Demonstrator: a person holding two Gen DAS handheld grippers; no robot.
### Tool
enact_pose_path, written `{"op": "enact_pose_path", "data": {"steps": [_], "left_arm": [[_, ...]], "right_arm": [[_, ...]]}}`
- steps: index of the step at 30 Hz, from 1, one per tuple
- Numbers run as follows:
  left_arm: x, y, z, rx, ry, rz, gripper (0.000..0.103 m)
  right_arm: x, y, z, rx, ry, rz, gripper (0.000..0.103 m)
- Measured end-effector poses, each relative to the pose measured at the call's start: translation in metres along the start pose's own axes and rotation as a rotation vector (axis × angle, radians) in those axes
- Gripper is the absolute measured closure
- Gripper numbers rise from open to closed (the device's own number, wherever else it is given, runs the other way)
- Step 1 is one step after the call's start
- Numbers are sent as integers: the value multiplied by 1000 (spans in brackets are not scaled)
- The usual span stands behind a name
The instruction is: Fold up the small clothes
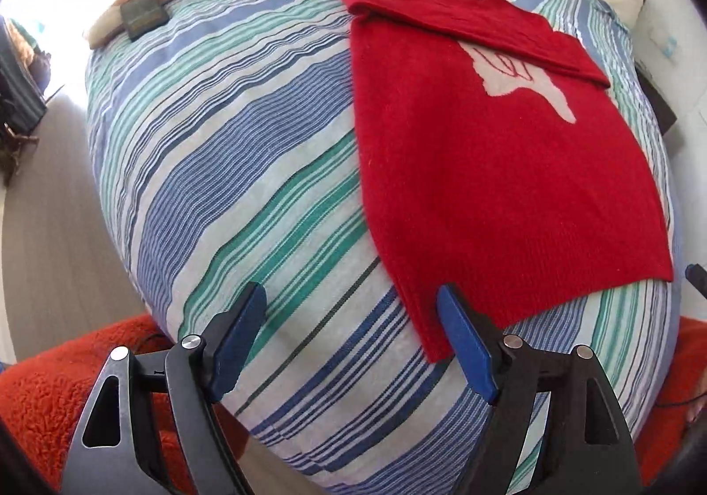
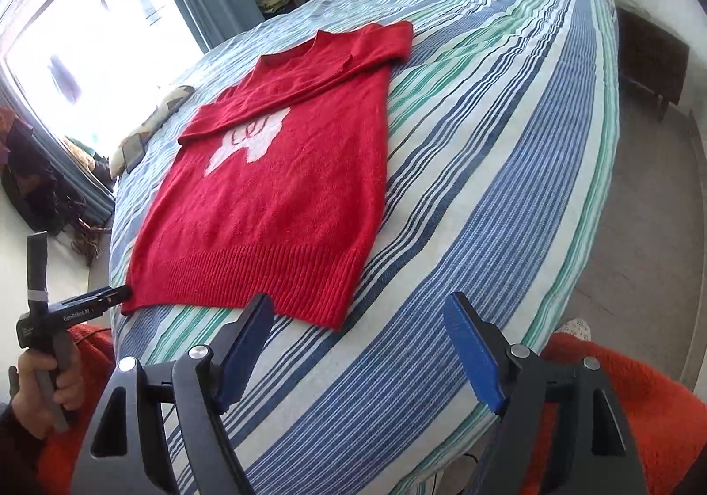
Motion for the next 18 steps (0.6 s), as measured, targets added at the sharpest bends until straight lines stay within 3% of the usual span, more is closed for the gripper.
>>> {"op": "enact_pose_path", "data": {"steps": [6, 12, 18], "left_arm": [[-5, 12, -4, -15, 19, -74, 21], [-2, 22, -19, -8, 11, -66, 21], [-4, 9, -50, 54, 21, -67, 21]], "right_arm": [[3, 3, -23, 62, -17, 67, 24], [13, 12, -46, 94, -57, 140, 24], [5, 13, -75, 144, -111, 139, 24]]}}
Point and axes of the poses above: each gripper's, at about its wrist camera, not at the fingertips, and z roughly the way its jaws point, x to its right, y to its underside, the point moved 8 cm from there along z, roughly the way its jaws point, and after that the axes turned 6 degrees about z, right-handed, at the moved point
